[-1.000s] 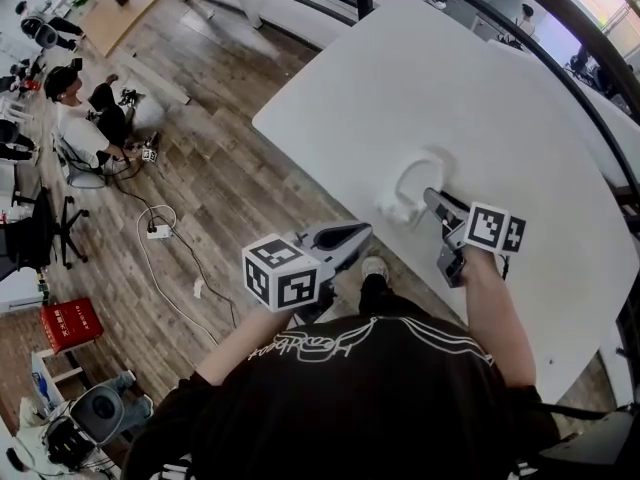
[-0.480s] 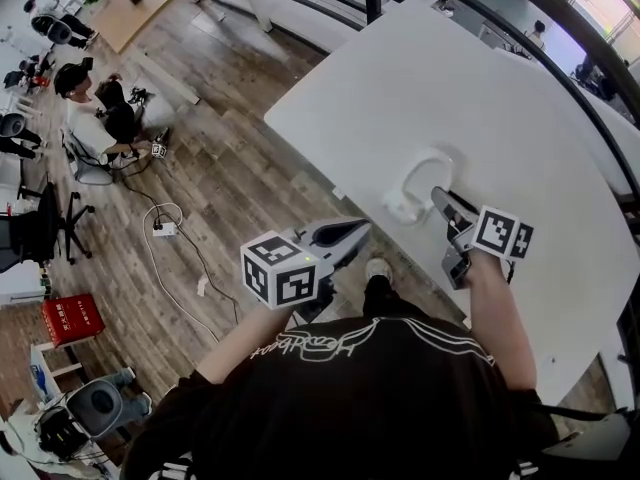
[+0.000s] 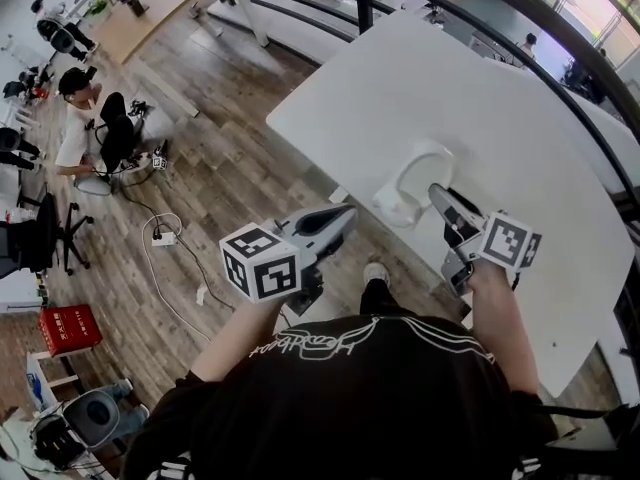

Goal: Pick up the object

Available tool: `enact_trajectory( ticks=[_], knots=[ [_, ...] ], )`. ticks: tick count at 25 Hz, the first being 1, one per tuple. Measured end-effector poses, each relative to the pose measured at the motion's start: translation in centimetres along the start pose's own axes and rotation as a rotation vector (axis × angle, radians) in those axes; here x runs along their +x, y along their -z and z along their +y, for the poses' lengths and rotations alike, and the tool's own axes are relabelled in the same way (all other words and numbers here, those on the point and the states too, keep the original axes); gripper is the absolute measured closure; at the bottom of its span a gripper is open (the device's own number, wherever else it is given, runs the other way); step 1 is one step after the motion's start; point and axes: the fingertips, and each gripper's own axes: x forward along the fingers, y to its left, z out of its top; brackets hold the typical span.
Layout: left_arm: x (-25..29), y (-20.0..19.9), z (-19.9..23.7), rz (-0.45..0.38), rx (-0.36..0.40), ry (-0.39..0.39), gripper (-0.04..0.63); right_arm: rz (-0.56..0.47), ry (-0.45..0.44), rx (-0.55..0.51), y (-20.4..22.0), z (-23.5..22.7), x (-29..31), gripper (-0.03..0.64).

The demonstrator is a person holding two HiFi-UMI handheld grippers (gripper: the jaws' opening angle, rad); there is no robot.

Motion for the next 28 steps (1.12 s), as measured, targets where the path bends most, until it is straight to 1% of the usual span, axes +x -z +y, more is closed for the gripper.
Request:
enact_trajectory(
  ticks=[2, 4, 6, 10, 14, 19, 22, 28],
  knots=[
    [-1.4, 0.1, -2.1, -0.032, -0.007, 0.030, 0.588, -0.028, -0.021, -0.015, 0.6, 2.2, -2.0, 0.506],
    [-2.0, -0.3, -2.9, -0.059, -0.009, 0.043, 0.588, -0.040, -0.043, -0.031, 0.7, 3.5, -2.7, 0.506],
    [-2.4, -0.7, -3.3, -0.078, 0.008, 0.047, 0.588, -0.053, -0.074, -0.055, 0.5, 4.5, -2.9, 0.506],
    [-3.4, -1.5, -4.5, -0.116, 0.034, 0.065, 0.588, -0.082, -0.085, -0.066, 0.4, 5.4, -3.8, 0.506],
    [-4.8, -2.3, -6.1, -0.151, 0.059, 0.076, 0.588, -0.110, -0.125, -0.092, 0.6, 7.1, -4.8, 0.506],
    [-6.0, -3.7, -7.7, -0.175, 0.094, 0.082, 0.588, -0.133, -0.170, -0.113, 0.3, 9.3, -5.7, 0.506],
    [-6.4, -4.4, -8.7, -0.183, 0.107, 0.083, 0.588, -0.138, -0.174, -0.120, 0.2, 10.1, -6.4, 0.506],
    [-8.3, -5.2, -11.3, -0.199, 0.136, 0.093, 0.588, -0.162, -0.196, -0.147, 0.3, 13.0, -8.3, 0.506]
  ],
)
